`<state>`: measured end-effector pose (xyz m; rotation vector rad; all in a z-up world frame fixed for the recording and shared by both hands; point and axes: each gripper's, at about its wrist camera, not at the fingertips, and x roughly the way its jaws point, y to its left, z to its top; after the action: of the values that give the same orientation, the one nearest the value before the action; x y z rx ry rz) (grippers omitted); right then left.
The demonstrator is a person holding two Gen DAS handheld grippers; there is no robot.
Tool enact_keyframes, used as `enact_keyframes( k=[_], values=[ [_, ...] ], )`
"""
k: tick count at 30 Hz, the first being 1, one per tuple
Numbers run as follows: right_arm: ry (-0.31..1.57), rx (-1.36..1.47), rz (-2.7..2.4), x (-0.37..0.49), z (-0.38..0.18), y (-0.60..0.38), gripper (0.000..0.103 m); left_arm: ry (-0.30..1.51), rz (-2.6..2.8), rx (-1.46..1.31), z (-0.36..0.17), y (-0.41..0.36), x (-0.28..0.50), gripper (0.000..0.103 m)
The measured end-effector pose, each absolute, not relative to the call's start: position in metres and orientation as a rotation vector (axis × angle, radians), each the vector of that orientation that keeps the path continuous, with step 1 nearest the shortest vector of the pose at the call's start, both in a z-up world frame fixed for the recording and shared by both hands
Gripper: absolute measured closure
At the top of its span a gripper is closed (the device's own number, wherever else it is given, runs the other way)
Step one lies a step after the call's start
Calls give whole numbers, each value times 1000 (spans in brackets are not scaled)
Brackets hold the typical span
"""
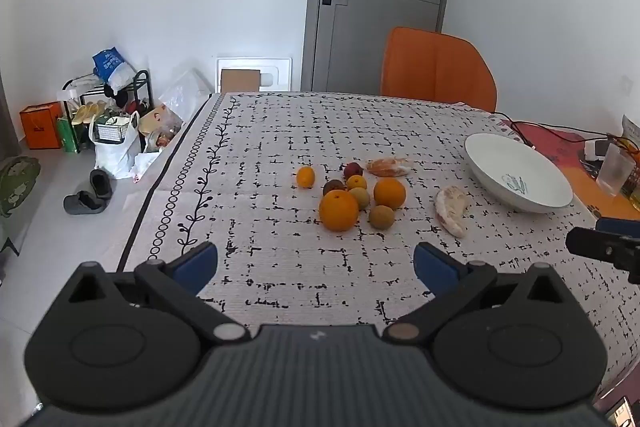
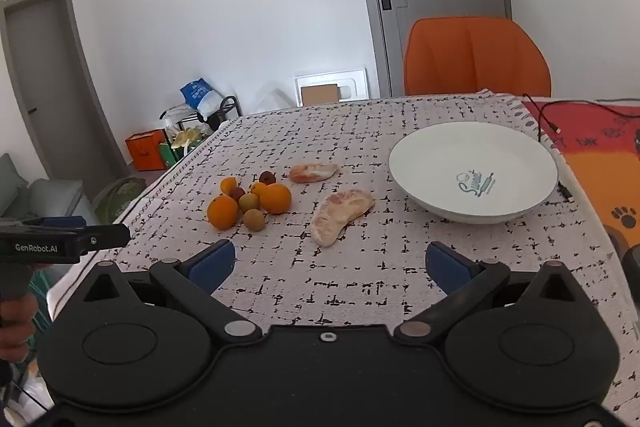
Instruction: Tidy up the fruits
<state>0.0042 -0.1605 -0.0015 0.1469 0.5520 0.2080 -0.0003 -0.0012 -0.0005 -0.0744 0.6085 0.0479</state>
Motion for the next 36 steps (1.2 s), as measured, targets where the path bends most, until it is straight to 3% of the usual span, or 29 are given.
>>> enact_keyframes(
  k=[36],
  values=[
    [572, 153, 183, 2, -5, -162, 0, 598, 28, -85, 1, -6, -5, 0]
  ],
)
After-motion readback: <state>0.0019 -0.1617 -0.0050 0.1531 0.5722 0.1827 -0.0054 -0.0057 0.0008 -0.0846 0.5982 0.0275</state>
